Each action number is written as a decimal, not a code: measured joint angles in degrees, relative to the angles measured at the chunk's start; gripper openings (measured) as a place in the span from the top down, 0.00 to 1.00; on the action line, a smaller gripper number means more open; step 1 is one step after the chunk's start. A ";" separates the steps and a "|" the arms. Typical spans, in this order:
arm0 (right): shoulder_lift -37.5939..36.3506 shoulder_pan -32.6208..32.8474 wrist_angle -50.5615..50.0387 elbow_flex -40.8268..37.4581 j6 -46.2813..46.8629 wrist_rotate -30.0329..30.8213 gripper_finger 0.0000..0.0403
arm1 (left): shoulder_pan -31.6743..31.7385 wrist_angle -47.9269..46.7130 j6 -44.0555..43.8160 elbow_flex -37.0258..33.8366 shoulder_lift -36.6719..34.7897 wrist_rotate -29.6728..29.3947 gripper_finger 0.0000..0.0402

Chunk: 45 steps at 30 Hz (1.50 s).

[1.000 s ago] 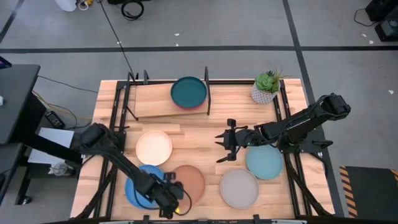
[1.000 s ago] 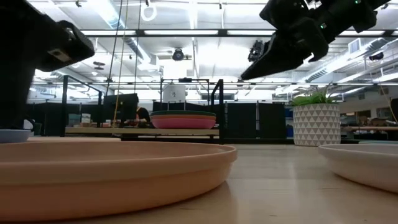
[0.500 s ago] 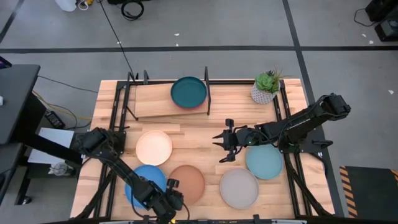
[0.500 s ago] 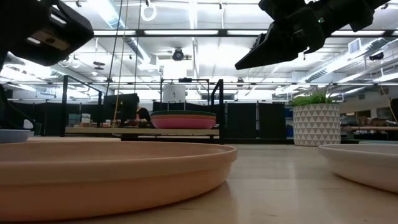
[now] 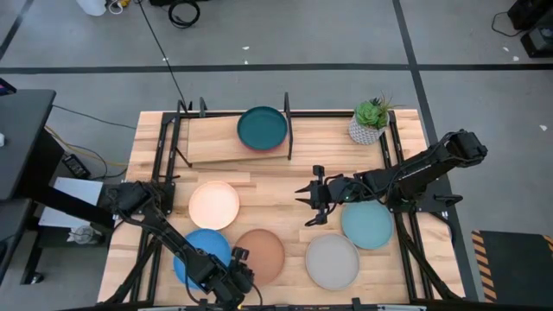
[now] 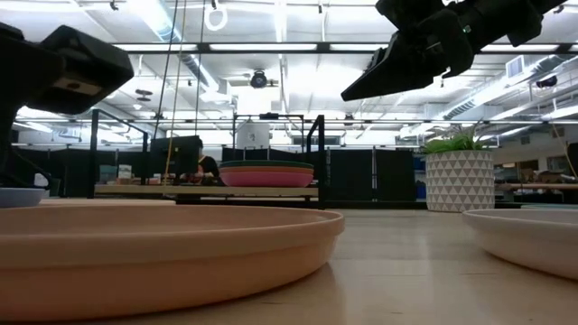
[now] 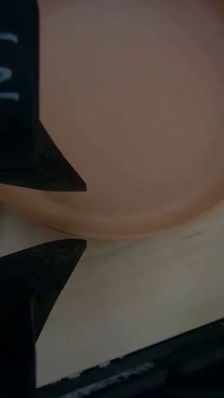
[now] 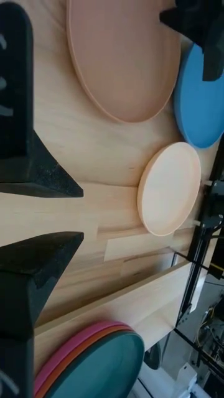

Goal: Place and stack plates onto a shelf
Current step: Put the brown plate on the shelf

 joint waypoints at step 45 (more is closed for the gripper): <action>0.00 0.55 0.86 0.00 0.19 -0.37 0.74 | 13.43 -29.72 4.59 -8.72 -28.54 -9.91 0.96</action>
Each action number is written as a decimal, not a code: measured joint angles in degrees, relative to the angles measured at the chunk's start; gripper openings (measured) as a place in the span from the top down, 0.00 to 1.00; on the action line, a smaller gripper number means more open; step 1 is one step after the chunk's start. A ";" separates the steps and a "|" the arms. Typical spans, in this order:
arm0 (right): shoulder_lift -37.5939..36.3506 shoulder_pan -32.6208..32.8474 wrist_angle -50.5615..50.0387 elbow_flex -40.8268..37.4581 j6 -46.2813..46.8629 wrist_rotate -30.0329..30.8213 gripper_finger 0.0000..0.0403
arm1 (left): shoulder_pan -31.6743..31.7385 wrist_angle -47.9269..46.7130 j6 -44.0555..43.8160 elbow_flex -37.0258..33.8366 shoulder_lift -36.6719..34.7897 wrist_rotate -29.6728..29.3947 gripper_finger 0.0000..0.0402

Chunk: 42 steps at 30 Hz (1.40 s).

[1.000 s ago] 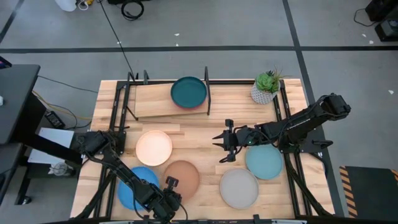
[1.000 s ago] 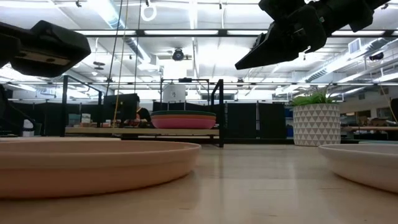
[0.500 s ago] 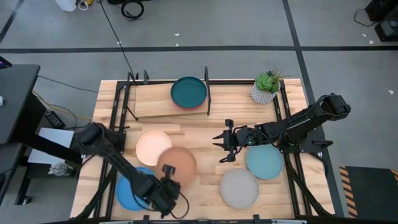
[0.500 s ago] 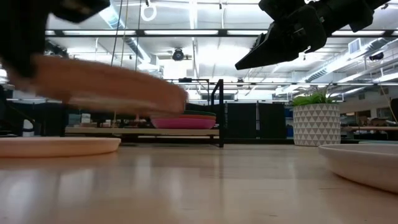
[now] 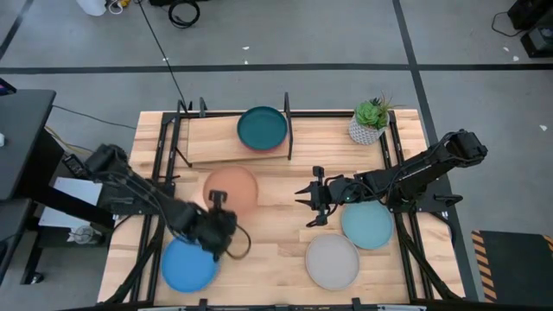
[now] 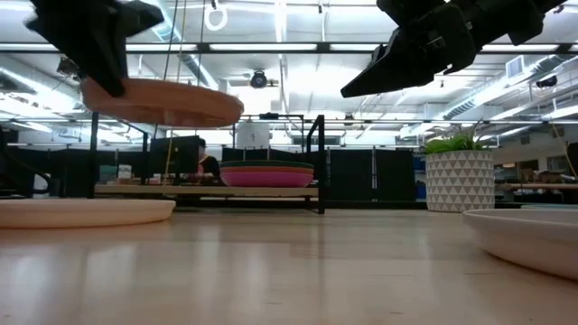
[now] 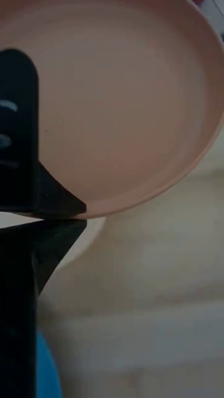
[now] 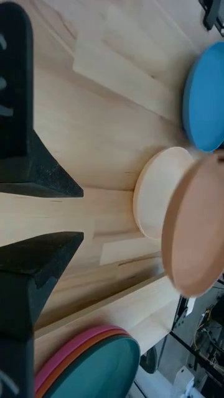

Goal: Place and stack plates onto a shelf
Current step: Put the brown plate on the shelf

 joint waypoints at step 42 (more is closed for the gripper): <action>-0.02 10.84 17.50 -12.70 0.26 5.93 0.74 | 52.25 8.08 27.47 -14.76 -18.61 11.18 0.96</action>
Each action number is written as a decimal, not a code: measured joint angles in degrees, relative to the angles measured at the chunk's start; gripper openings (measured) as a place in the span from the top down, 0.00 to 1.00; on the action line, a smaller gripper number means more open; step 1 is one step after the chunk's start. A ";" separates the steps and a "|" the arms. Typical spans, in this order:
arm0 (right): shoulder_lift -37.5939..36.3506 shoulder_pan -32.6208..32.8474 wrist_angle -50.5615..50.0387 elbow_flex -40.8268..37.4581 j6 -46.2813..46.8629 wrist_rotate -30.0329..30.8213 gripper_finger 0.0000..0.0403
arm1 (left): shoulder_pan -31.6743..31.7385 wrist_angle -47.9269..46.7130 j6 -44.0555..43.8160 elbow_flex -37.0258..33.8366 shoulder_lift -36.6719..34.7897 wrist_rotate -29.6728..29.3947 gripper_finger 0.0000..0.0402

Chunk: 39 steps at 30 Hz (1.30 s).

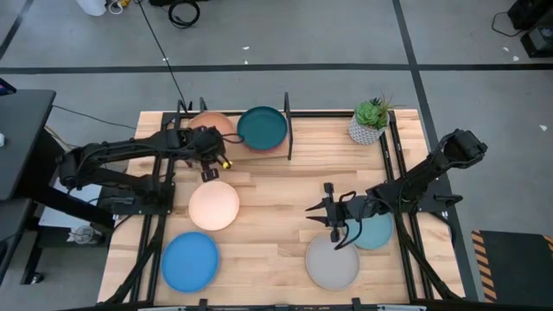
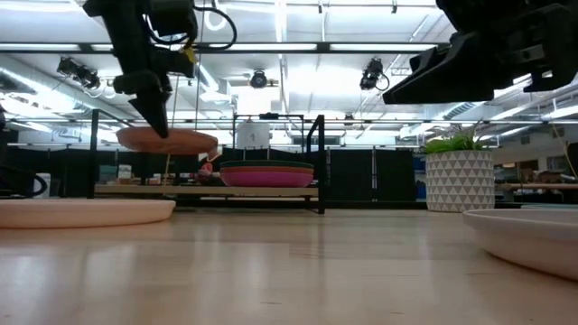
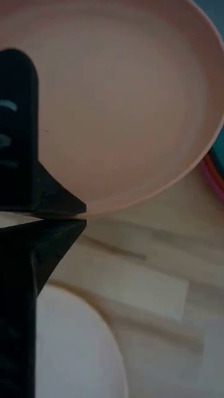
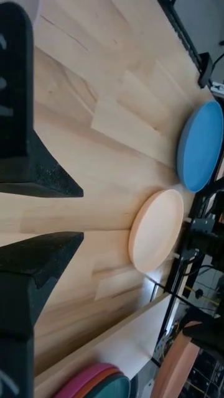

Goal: Place and stack plates onto a shelf
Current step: Put the brown plate on the shelf, then stack the light orange plate on top of the brown plate on the shelf

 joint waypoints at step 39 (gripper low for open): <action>0.04 0.04 1.27 0.02 -2.79 0.10 0.74 | 5.17 12.46 1.80 -5.31 3.99 8.94 0.78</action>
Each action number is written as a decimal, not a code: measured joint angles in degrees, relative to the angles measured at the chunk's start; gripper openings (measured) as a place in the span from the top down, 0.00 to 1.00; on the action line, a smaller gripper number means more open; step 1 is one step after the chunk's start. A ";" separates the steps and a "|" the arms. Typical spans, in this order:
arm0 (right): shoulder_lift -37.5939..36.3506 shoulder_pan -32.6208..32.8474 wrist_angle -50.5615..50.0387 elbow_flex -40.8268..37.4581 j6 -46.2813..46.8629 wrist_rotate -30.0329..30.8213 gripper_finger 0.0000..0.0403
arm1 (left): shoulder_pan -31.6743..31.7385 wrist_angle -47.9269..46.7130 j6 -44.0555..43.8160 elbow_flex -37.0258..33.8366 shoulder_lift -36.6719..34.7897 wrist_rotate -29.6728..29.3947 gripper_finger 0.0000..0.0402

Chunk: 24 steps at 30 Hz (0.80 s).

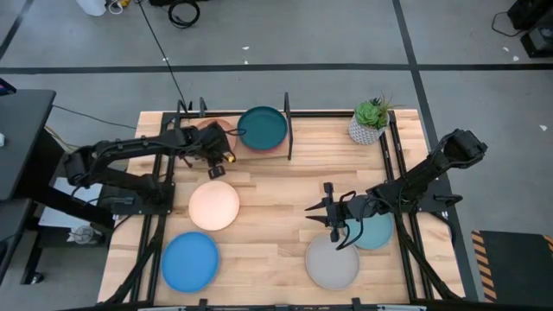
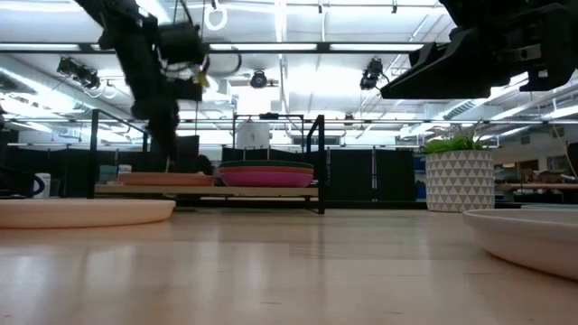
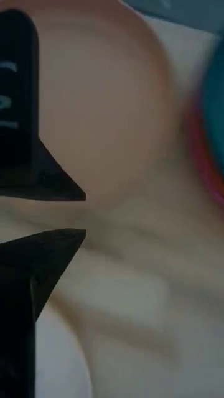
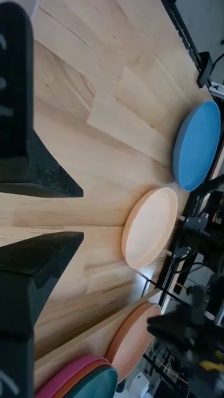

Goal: Place and stack plates onto a shelf
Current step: Stack the light orange plate on top of the brown plate on the shelf

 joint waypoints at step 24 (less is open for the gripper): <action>0.00 -0.13 0.12 0.00 0.27 0.01 0.74 | -37.44 -0.88 -61.01 7.28 12.80 -1.27 0.79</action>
